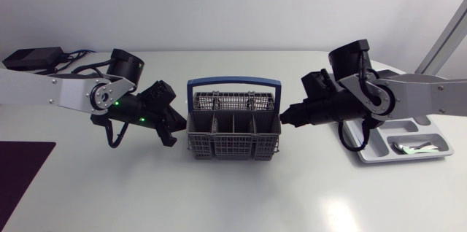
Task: Sort the cutlery from the basket into the organizer compartments.
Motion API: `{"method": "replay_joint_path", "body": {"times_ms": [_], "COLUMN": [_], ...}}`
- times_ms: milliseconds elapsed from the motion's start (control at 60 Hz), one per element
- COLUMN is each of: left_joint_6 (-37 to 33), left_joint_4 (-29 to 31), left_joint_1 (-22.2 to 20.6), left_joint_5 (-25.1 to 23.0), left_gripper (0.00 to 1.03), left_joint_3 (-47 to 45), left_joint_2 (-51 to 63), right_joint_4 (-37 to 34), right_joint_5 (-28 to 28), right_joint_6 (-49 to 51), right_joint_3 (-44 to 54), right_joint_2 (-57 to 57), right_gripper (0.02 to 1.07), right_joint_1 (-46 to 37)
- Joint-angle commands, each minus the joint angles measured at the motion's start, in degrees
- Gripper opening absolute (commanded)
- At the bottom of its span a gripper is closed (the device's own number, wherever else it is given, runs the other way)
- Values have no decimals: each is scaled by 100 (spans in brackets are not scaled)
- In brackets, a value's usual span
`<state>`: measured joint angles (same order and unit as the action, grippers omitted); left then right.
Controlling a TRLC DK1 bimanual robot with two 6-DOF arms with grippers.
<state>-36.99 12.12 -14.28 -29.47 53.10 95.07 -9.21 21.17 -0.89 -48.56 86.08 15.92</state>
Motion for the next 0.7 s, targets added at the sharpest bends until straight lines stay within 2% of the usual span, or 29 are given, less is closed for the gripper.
{"method": "replay_joint_path", "body": {"times_ms": [0,217,367,683], "left_joint_6": [175,201,175,166], "left_joint_4": [-87,-87,-87,-87], "left_joint_1": [-189,-224,-39,57], "left_joint_5": [-102,-67,-58,-67], "left_gripper": [3,3,3,3], "left_joint_3": [209,165,201,148], "left_joint_2": [109,91,21,-14], "right_joint_4": [-10,-2,-2,-28], "right_joint_5": [72,72,45,-95], "right_joint_6": [-8,1,-70,-122], "right_joint_3": [101,-75,-145,-242], "right_joint_2": [40,119,146,233], "right_gripper": [8,8,8,8], "right_joint_1": [-45,-72,51,209]}}
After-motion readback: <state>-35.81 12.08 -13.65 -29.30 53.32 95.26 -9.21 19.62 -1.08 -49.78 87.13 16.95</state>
